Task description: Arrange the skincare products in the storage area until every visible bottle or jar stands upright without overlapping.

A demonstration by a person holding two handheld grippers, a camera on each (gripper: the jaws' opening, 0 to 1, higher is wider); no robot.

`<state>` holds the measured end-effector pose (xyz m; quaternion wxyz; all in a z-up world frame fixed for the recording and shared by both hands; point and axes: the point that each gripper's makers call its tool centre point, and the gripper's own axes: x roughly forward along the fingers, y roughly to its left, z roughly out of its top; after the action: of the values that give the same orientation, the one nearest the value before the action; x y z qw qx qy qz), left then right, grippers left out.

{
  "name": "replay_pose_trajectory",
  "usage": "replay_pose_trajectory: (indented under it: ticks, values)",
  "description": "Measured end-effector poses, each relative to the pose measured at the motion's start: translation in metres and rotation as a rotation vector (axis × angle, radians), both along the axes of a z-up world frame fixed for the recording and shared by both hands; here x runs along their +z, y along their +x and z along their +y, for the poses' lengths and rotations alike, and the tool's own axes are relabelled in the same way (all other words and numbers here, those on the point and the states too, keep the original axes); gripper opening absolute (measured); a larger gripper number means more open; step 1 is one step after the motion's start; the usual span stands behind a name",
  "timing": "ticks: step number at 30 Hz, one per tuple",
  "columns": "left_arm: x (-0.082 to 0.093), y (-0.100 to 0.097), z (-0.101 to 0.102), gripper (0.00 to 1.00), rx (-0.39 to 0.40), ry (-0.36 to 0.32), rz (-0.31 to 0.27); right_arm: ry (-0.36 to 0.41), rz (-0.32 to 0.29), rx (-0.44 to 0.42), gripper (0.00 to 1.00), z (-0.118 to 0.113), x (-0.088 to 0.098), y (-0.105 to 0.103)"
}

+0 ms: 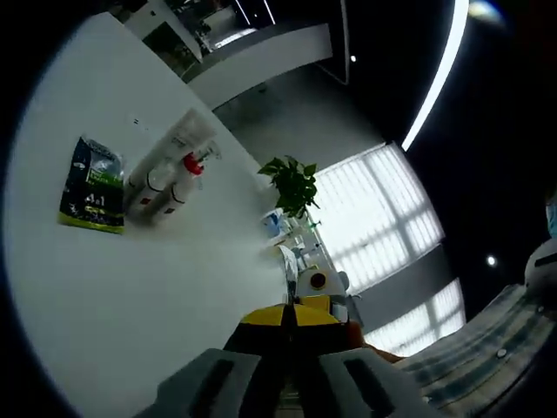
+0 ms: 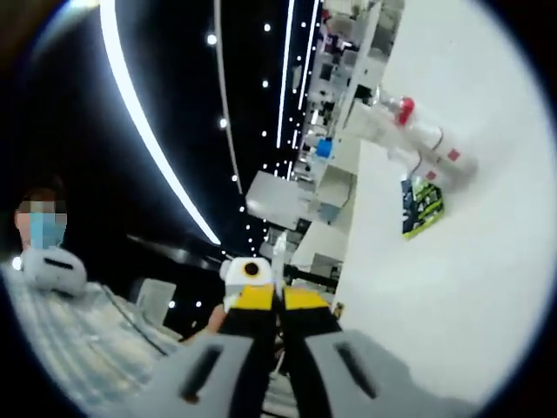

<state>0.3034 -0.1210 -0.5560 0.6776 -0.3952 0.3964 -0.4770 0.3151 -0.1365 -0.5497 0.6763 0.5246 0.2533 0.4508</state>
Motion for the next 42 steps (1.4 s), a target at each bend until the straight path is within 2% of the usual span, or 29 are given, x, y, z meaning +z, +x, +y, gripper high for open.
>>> replay_pose_trajectory:
  ticks: [4,7,10,15,17,18,21,23,25,28,30,32,35,38,39,42]
  values:
    - [-0.001,-0.004,-0.001,0.01,-0.010,-0.003,0.000,0.026,0.027,-0.005,0.00,-0.001,0.004,0.000]
    - [-0.003,-0.005,-0.002,0.04,-0.019,0.022,-0.016,0.018,0.025,-0.001,0.00,-0.002,0.003,-0.002]
    - [-0.005,-0.002,-0.002,0.19,-0.004,0.036,-0.020,0.013,0.029,0.026,0.00,-0.001,0.003,-0.007]
    - [0.002,0.003,-0.003,0.13,0.001,0.002,-0.013,-0.024,0.024,0.083,0.00,0.011,-0.002,-0.018]
    - [0.002,0.004,-0.003,0.04,0.003,0.004,-0.028,-0.026,0.016,0.077,0.00,0.012,-0.002,-0.017]
    - [0.004,0.006,-0.002,0.03,0.013,-0.002,-0.035,-0.031,0.016,0.068,0.00,0.012,-0.003,-0.015]
    - [0.005,0.009,0.003,0.01,0.031,-0.014,-0.039,-0.033,0.006,0.058,0.01,0.015,-0.002,-0.011]
    - [0.005,0.010,0.004,0.01,0.031,-0.037,-0.006,-0.038,-0.002,0.046,0.03,0.015,-0.002,-0.008]
    - [0.002,0.008,0.005,0.01,0.018,-0.018,-0.004,-0.045,-0.002,0.023,0.05,0.013,-0.004,-0.004]
    - [0.001,0.005,0.006,0.01,-0.001,-0.024,0.002,-0.034,0.001,0.029,0.01,0.013,-0.003,-0.001]
    - [0.000,0.004,0.006,0.02,-0.005,-0.021,0.012,-0.064,-0.008,0.052,0.00,0.015,-0.007,-0.003]
    - [-0.007,0.008,0.009,0.04,0.031,0.012,0.017,-0.068,-0.005,0.046,0.00,0.014,-0.008,-0.002]
    - [-0.009,0.010,0.016,0.04,0.059,-0.015,0.041,-0.037,0.031,0.004,0.00,0.009,-0.010,0.005]
    - [-0.008,0.008,0.020,0.01,0.050,-0.022,0.037,-0.054,0.038,0.016,0.00,0.010,-0.014,0.004]
    - [-0.009,0.007,0.022,0.01,0.034,0.010,-0.008,-0.054,0.036,0.020,0.00,0.013,-0.013,0.004]
    - [-0.009,0.007,0.023,0.01,0.036,0.000,0.018,-0.052,0.040,0.020,0.00,0.014,-0.015,0.004]
